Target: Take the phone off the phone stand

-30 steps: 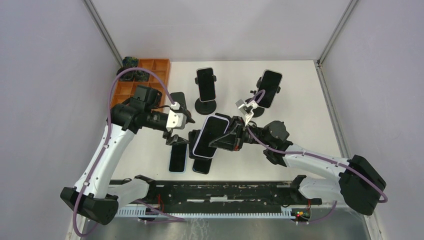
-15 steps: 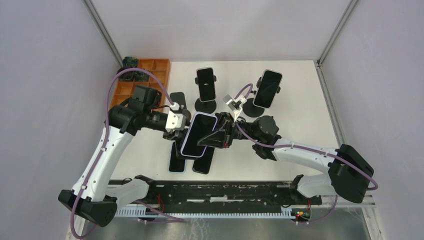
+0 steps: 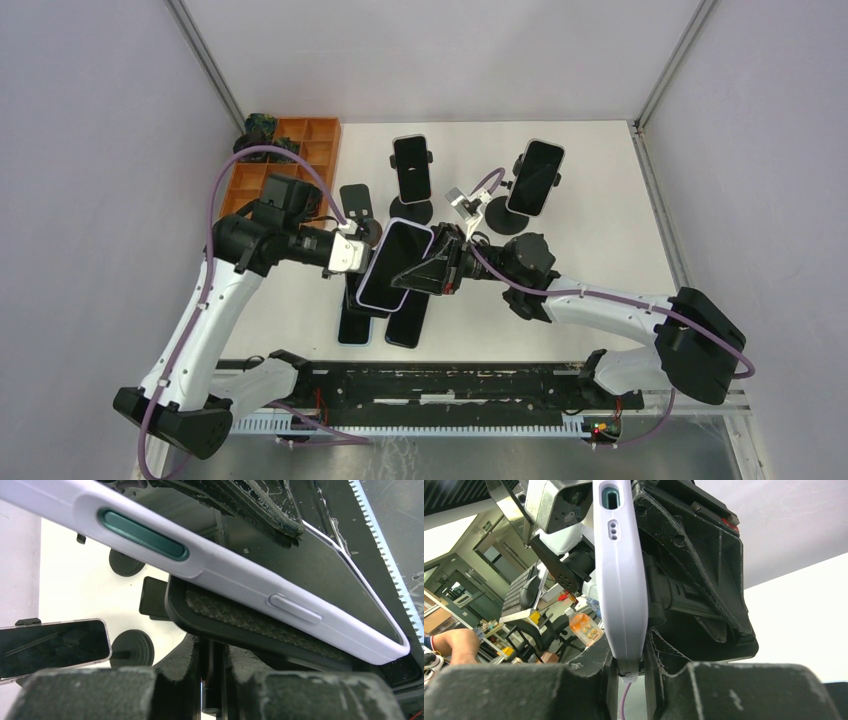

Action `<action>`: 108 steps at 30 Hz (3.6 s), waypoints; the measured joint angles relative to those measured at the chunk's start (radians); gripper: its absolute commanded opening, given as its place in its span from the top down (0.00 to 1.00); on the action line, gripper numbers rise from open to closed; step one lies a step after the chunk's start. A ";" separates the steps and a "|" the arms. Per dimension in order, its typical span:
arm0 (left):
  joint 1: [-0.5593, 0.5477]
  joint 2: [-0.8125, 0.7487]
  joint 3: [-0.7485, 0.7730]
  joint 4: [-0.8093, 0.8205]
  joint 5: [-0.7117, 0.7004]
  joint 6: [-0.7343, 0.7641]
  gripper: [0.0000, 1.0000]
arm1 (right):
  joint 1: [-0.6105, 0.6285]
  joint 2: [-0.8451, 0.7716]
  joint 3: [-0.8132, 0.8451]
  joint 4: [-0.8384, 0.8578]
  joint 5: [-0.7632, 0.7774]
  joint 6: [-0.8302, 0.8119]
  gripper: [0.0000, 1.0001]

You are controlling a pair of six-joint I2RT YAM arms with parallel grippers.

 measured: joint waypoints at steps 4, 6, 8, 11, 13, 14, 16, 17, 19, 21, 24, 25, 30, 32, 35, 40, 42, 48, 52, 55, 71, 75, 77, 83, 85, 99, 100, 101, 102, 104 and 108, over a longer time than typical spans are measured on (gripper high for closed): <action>0.000 -0.004 0.000 -0.001 -0.009 0.008 0.98 | 0.001 0.000 0.000 -0.005 0.005 0.001 0.75; 0.000 -0.006 0.000 -0.002 -0.013 0.010 0.98 | 0.001 0.000 -0.003 -0.005 0.010 0.002 0.74; 0.000 -0.005 0.000 -0.003 -0.020 0.010 0.98 | -0.001 -0.002 -0.008 -0.004 0.013 0.005 0.70; 0.001 -0.005 0.000 -0.023 -0.039 0.010 0.98 | -0.017 -0.018 -0.026 -0.007 0.024 0.008 0.66; 0.004 -0.005 0.000 -0.046 -0.053 0.011 0.98 | -0.038 -0.038 -0.039 -0.010 0.032 0.010 0.64; 0.004 -0.005 0.000 -0.058 -0.057 0.011 0.98 | -0.046 -0.049 -0.043 -0.012 0.036 0.010 0.64; 0.004 -0.005 0.000 -0.080 -0.057 0.011 0.98 | -0.058 -0.070 -0.048 -0.011 0.055 0.009 0.79; 0.004 -0.006 0.000 -0.100 -0.059 0.012 0.98 | -0.064 -0.087 -0.049 -0.011 0.071 0.008 0.83; 0.004 -0.006 -0.001 -0.107 -0.071 0.015 0.98 | -0.065 -0.094 -0.049 -0.010 0.071 0.020 0.88; 0.004 -0.005 -0.001 -0.112 -0.079 0.015 0.98 | -0.063 -0.106 -0.055 -0.016 0.074 0.014 0.93; 0.004 -0.003 -0.001 -0.110 -0.084 0.015 0.98 | -0.073 -0.145 -0.073 -0.060 0.079 0.000 0.98; 0.004 0.000 -0.001 -0.109 -0.085 0.015 0.98 | -0.078 -0.168 -0.079 -0.090 0.080 -0.010 0.98; 0.004 0.004 -0.001 -0.087 -0.115 0.014 0.98 | -0.121 -0.328 -0.118 -0.267 0.090 -0.074 0.95; 0.004 0.004 -0.001 -0.069 -0.135 0.014 0.98 | -0.144 -0.405 -0.125 -0.362 0.091 -0.108 0.92; 0.004 0.004 0.000 -0.045 -0.162 0.014 0.98 | -0.170 -0.484 -0.125 -0.501 0.092 -0.169 0.90; 0.004 0.004 0.000 -0.028 -0.167 0.014 0.98 | -0.201 -0.460 -0.124 -0.752 0.075 -0.271 0.83; 0.004 0.004 0.000 -0.023 -0.167 0.014 0.98 | -0.205 -0.386 -0.131 -0.816 0.063 -0.302 0.83; 0.004 0.001 0.000 -0.022 -0.167 0.013 0.98 | -0.208 -0.159 -0.220 -0.877 0.059 -0.335 0.86; 0.004 -0.013 0.000 -0.022 -0.163 0.013 0.98 | -0.208 -0.037 -0.226 -0.892 0.064 -0.362 0.86; 0.004 -0.024 0.000 -0.022 -0.158 0.013 0.98 | -0.212 0.018 -0.212 -0.885 0.062 -0.366 0.78; 0.004 -0.027 0.000 -0.022 -0.135 0.013 0.98 | -0.270 0.142 -0.184 -0.811 0.256 -0.367 0.02; 0.004 -0.027 0.000 -0.022 -0.134 0.013 0.98 | -0.270 0.117 -0.182 -0.826 0.329 -0.379 0.02; 0.004 -0.027 0.000 -0.022 -0.133 0.013 0.98 | -0.269 0.084 -0.183 -0.860 0.370 -0.386 0.02; 0.004 -0.027 0.000 -0.022 -0.133 0.013 0.98 | -0.267 -0.053 -0.249 -0.931 0.445 -0.398 0.02; 0.004 -0.027 0.000 -0.022 -0.133 0.013 0.98 | -0.261 -0.115 -0.290 -0.949 0.449 -0.397 0.02; 0.004 -0.023 0.000 -0.023 -0.132 0.013 0.98 | -0.095 -0.076 -0.349 -0.825 0.417 -0.348 0.02; 0.004 -0.023 0.000 -0.023 -0.132 0.013 0.98 | -0.083 -0.060 -0.348 -0.800 0.410 -0.340 0.02; 0.004 -0.024 0.000 -0.023 -0.132 0.013 0.98 | -0.070 -0.043 -0.346 -0.772 0.402 -0.332 0.02; 0.004 -0.024 0.000 -0.023 -0.132 0.013 0.98 | -0.061 -0.029 -0.340 -0.758 0.394 -0.324 0.02; 0.004 -0.023 0.000 -0.023 -0.132 0.013 0.98 | -0.047 0.001 -0.316 -0.752 0.385 -0.312 0.02; 0.004 -0.023 0.000 -0.023 -0.131 0.013 0.98 | -0.039 0.014 -0.249 -0.820 0.382 -0.314 0.02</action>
